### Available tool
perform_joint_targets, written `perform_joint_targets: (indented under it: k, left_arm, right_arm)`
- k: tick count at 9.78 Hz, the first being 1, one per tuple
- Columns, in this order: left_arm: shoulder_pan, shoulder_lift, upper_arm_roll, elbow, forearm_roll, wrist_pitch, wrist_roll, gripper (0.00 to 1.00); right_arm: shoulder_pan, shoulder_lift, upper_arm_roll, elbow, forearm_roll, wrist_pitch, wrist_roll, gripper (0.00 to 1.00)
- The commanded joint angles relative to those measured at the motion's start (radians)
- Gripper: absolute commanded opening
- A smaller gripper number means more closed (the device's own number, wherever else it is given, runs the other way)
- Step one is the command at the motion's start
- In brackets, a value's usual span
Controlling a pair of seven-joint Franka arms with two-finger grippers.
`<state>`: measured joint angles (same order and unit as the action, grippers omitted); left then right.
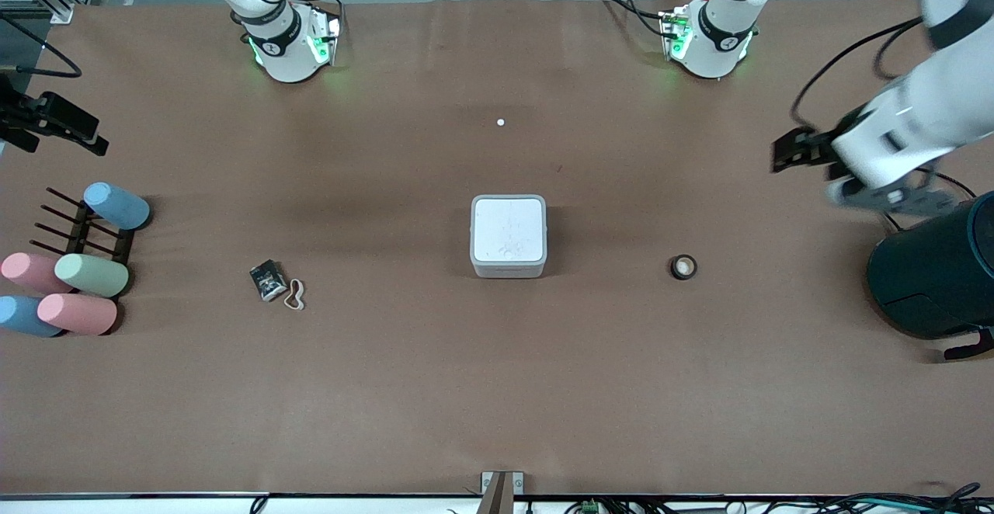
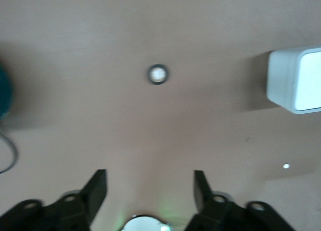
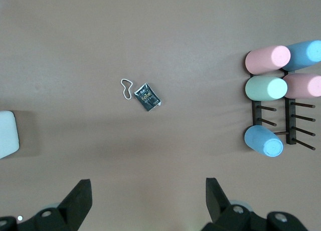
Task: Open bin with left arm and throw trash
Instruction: 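Reach the left gripper to the lid of the white bin, then lift the bin lid with the left gripper while the right gripper reaches the packet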
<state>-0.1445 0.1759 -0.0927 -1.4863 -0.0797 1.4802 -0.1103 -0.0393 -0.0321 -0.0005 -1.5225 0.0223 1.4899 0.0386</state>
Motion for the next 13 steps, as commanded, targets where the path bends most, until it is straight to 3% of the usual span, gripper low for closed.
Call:
perform_joint_targets:
  k: [1,5,10,13]
  left_arm:
    - [-0.116,0.083,-0.032,0.002,-0.005,0.101,-0.226,0.0]
    - [-0.378,0.284,-0.024,0.029,0.03,0.319,-0.465,0.0]
    - [-0.469,0.506,-0.03,0.205,0.046,0.509,-0.568,0.0]
    - [-0.477,0.54,-0.03,0.205,0.044,0.639,-0.571,0.0]
  right_arm:
    - [-0.001,-0.022,0.01,-0.019,-0.012,-0.002,-0.012,1.0]
    - [0.009,-0.023,0.011,-0.019,-0.031,0.004,-0.107,1.0]
    - [0.038,0.009,0.011,-0.018,-0.028,0.029,-0.178,1.0]
    - [0.084,0.102,0.013,-0.018,-0.022,0.07,-0.186,1.0]
